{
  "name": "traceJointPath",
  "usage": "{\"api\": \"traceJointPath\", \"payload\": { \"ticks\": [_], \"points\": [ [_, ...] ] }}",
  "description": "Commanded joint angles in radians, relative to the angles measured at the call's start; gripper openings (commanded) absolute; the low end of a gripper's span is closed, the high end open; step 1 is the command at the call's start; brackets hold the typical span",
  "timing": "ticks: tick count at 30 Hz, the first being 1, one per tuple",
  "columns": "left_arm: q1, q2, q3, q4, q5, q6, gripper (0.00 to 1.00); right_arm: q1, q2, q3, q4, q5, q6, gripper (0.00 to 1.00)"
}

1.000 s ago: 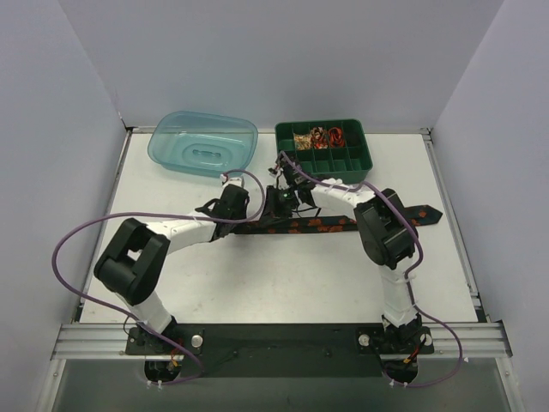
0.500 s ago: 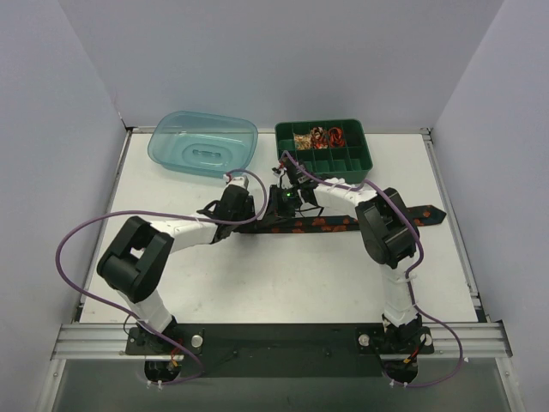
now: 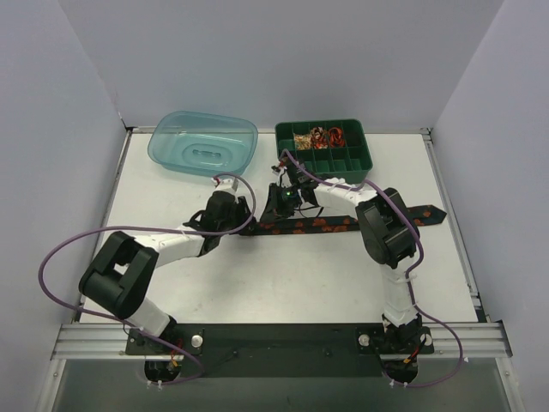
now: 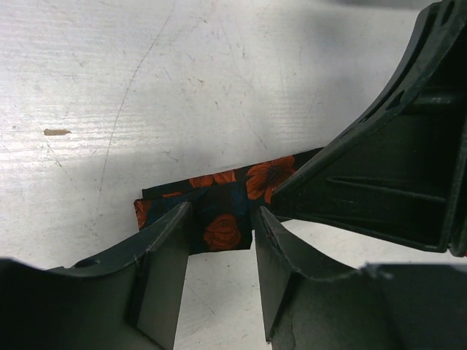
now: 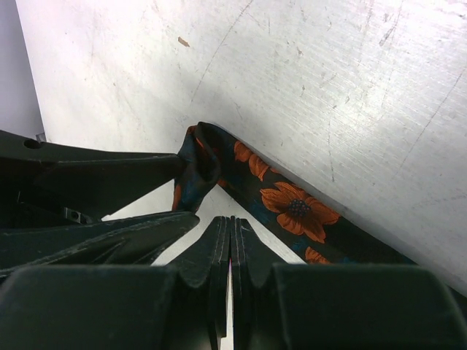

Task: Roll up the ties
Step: Roll the tie at the center of the board.

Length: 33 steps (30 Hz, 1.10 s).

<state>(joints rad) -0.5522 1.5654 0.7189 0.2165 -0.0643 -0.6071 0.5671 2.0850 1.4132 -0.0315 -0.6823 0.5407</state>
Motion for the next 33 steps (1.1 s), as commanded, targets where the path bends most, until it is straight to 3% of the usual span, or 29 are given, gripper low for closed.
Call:
{"api": "traceJointPath", "payload": {
  "ticks": [1, 10, 14, 16, 19, 20, 33],
  "points": [
    [0.034, -0.039, -0.03, 0.15, 0.075, -0.034, 0.5, -0.007, -0.062, 0.009, 0.022, -0.034, -0.002, 0.0],
    [0.064, 0.002, -0.085, 0.283, 0.192, -0.091, 0.5, -0.007, -0.098, 0.004, 0.024, -0.039, -0.004, 0.0],
    [0.064, 0.019, -0.122, 0.357, 0.198, -0.134, 0.42, -0.009, -0.111, 0.001, 0.024, -0.037, -0.004, 0.0],
    [0.064, 0.034, -0.136, 0.398, 0.198, -0.148, 0.33, -0.009, -0.114, -0.002, 0.025, -0.037, -0.004, 0.0],
    [0.064, 0.061, -0.147, 0.428, 0.198, -0.166, 0.03, -0.007, -0.103, -0.002, 0.024, -0.037, -0.005, 0.0],
    [0.064, 0.074, -0.15, 0.44, 0.199, -0.171, 0.0, -0.007, -0.098, 0.0, 0.024, -0.037, -0.004, 0.0],
    [0.064, 0.143, -0.151, 0.472, 0.185, -0.175, 0.0, 0.06, 0.044, 0.075, -0.053, 0.055, -0.056, 0.0]
  ]
}}
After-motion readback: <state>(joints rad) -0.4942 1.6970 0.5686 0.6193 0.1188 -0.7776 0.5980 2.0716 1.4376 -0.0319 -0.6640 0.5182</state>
